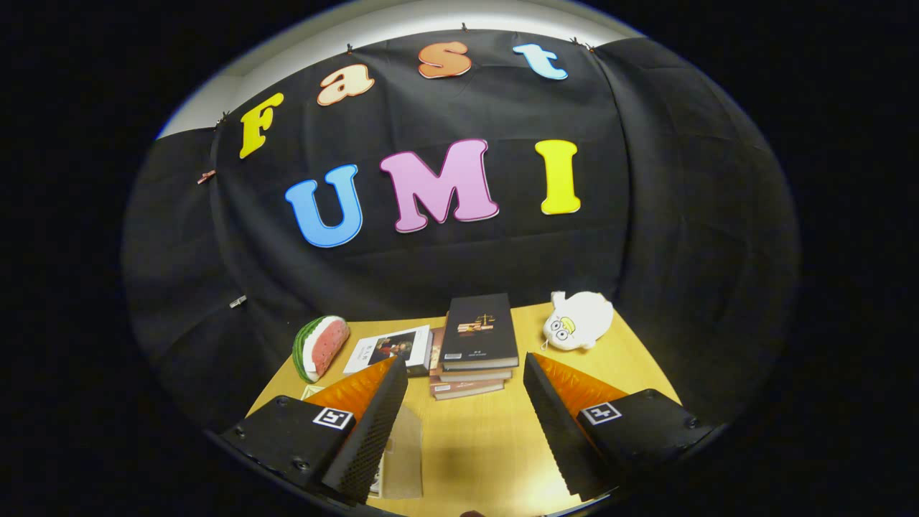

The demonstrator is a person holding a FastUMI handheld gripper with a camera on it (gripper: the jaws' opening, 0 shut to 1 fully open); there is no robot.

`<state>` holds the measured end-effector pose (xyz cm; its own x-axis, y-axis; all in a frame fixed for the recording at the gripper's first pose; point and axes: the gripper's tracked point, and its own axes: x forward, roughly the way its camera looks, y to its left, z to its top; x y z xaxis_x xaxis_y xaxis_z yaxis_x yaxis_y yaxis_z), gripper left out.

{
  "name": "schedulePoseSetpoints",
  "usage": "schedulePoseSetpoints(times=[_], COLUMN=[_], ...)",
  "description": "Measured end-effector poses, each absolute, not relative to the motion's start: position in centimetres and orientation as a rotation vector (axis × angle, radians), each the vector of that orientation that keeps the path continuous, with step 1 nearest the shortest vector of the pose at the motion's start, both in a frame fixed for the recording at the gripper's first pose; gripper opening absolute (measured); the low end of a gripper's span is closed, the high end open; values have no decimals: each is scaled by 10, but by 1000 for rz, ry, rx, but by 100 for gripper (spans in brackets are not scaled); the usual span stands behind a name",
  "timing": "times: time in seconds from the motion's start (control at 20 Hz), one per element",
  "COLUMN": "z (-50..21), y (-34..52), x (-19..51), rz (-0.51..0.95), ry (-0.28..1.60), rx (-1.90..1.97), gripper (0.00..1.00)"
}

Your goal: Open the storage box then place both shoes into the box .Put the left shoe in first, then the right shoe, with the right side of both shoes facing outward in a uniform manner.

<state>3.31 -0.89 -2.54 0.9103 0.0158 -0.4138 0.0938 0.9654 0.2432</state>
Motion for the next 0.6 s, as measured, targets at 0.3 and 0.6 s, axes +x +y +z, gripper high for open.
schedulePoseSetpoints(times=[0.3,0.6], z=[-5,8], y=[-70,-93], x=[18,12], rz=[-102,-135], ry=[314,212], rx=[163,63], gripper=[99,99])
